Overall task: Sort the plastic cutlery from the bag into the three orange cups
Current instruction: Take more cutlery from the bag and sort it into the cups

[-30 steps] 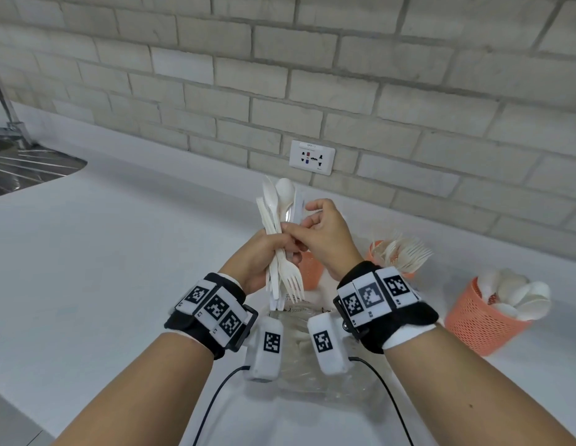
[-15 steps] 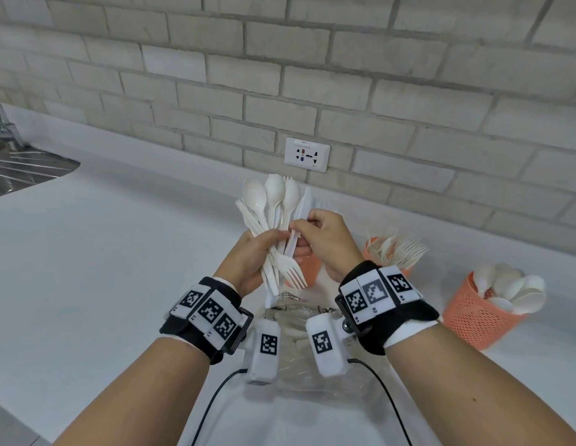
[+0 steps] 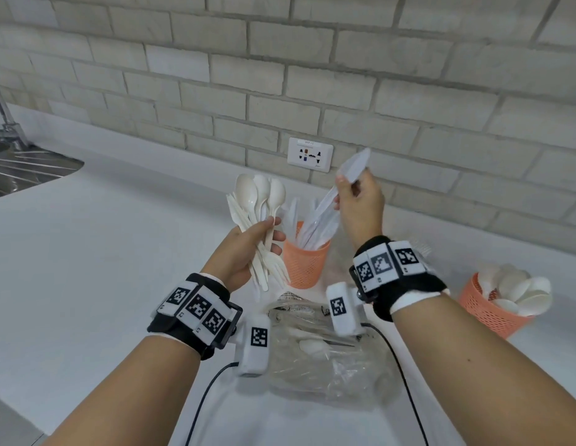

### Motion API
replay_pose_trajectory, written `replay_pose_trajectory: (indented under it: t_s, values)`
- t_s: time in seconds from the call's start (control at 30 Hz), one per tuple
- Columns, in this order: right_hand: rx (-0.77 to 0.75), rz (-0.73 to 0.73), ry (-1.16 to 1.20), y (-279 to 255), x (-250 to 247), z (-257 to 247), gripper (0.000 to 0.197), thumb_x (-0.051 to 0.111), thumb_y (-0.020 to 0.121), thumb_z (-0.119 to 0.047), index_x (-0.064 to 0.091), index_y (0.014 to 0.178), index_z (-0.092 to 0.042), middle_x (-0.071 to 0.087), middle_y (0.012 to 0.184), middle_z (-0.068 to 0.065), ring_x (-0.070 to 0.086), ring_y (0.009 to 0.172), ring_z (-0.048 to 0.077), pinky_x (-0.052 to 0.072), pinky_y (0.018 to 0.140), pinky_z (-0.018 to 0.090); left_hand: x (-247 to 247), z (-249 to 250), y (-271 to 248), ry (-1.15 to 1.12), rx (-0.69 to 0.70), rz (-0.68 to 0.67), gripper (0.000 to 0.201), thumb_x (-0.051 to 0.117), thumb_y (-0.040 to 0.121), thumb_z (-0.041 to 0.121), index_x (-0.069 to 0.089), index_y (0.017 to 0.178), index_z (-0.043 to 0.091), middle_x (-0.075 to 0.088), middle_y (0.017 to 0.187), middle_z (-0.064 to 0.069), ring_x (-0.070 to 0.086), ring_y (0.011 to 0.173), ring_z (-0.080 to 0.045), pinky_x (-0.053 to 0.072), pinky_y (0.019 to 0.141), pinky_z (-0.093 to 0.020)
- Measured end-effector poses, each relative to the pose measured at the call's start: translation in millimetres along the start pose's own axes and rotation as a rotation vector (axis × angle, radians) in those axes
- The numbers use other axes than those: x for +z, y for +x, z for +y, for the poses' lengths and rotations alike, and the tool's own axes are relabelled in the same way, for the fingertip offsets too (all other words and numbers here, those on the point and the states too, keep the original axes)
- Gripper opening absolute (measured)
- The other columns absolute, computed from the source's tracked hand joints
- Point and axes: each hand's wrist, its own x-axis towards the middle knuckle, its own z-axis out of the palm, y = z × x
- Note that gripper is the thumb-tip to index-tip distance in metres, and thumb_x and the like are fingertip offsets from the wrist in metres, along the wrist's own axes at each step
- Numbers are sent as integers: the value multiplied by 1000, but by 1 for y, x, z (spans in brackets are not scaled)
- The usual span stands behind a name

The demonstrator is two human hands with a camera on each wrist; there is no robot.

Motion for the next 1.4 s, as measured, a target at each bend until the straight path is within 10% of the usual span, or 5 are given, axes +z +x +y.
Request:
replay_pose_trajectory:
  t_s: [0.3, 0.43, 0.67, 0.93, 1.4]
  values:
    - [195, -443, -416, -21, 20, 35, 20, 62, 86, -13, 60, 68, -8, 58, 68, 2, 53, 61, 13, 40, 58, 15, 4, -3, -3, -114, -76, -105, 29, 38, 96, 18, 66, 101, 14, 71, 80, -6, 53, 46, -11, 45, 45, -21]
    - [122, -282, -371, -18, 23, 27, 51, 62, 86, -10, 41, 132, -4, 44, 123, 14, 50, 106, 22, 43, 92, 29, 4, -3, -4, -161, -105, -126, 28, 36, 95, 18, 60, 108, 11, 73, 80, -4, 52, 48, -11, 45, 49, -19]
    - [-85, -455, -151, -35, 25, -14, 7, 63, 85, -11, 67, 89, -6, 55, 68, -7, 48, 61, -1, 42, 57, 4, 13, -6, -2, -226, -109, -146, 34, 35, 89, 11, 69, 85, 8, 63, 68, -3, 50, 51, -11, 41, 54, -21]
    - [184, -527, -195, -41, 30, -12, 52, 63, 85, -34, 47, 125, -5, 61, 92, 7, 63, 94, 25, 52, 89, 42, 16, -12, -6, -155, -43, -169, 35, 30, 85, 5, 65, 83, 6, 55, 55, -1, 47, 47, -10, 40, 47, -18]
    - [357, -703, 101, -45, 26, -19, 23, 54, 93, -27, 56, 78, -10, 52, 61, 6, 47, 49, 13, 41, 45, 20, 14, -12, -4, -101, -5, -214, 28, 33, 83, 5, 48, 60, 7, 52, 50, -3, 49, 52, -15, 39, 60, -25]
